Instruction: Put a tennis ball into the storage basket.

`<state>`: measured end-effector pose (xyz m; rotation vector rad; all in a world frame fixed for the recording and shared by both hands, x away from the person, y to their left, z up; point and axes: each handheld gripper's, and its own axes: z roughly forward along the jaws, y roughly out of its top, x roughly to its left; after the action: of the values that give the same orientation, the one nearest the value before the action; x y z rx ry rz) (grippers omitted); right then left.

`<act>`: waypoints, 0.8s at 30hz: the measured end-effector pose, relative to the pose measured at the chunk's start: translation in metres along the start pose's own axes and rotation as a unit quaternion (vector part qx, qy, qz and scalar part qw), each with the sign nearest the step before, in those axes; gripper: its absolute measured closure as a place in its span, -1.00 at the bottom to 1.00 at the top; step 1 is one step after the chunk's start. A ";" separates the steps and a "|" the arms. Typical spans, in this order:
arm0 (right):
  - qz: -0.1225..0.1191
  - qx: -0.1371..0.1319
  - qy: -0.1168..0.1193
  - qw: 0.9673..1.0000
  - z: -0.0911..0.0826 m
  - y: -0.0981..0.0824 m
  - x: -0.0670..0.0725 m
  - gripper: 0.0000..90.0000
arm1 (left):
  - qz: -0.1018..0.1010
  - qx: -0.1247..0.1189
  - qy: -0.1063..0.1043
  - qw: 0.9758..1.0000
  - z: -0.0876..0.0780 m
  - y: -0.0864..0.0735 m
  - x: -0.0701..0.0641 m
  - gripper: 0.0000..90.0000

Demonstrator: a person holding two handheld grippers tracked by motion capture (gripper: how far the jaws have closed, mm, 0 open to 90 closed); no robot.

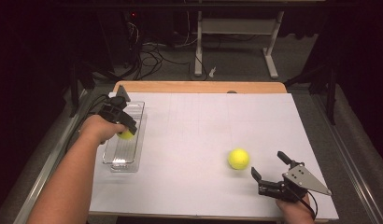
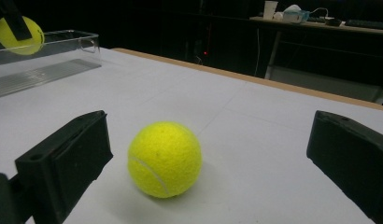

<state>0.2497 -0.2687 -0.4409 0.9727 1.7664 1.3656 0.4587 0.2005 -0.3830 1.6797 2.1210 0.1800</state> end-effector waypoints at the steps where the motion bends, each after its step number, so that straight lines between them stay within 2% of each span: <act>1: 0.000 0.000 0.000 1.000 0.000 0.000 0.000 -0.99 | -0.001 0.000 0.000 1.000 0.000 0.000 0.000 -0.41; 9: 0.000 0.000 0.000 1.000 0.000 0.000 0.000 -0.99 | -0.002 0.001 0.004 1.000 0.001 0.001 -0.002 -0.42; 12: 0.000 0.000 -0.001 1.000 0.000 0.000 0.000 -0.99 | 0.001 -0.002 -0.006 1.000 -0.002 0.001 -0.003 -0.43; 14: 0.001 -0.001 -0.001 1.000 0.000 0.000 0.000 -0.99 | -0.010 -0.008 -0.032 0.999 -0.008 0.005 -0.003 -0.69; 15: 0.001 -0.001 -0.001 1.000 0.000 0.000 0.000 -0.99 | -0.018 -0.007 -0.047 0.999 -0.012 0.006 -0.004 -0.75; 18: 0.000 -0.001 0.000 1.000 0.000 0.000 0.000 -0.99 | 0.002 -0.003 -0.044 0.999 -0.016 0.003 -0.005 -0.98; 24: 0.000 -0.001 -0.001 1.000 0.000 0.000 0.000 -0.99 | 0.011 -0.006 -0.042 0.999 -0.021 -0.001 -0.007 -0.98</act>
<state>0.2500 -0.2688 -0.4405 0.9731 1.7630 1.3670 0.4510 0.1968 -0.3625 1.6754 2.0370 0.1269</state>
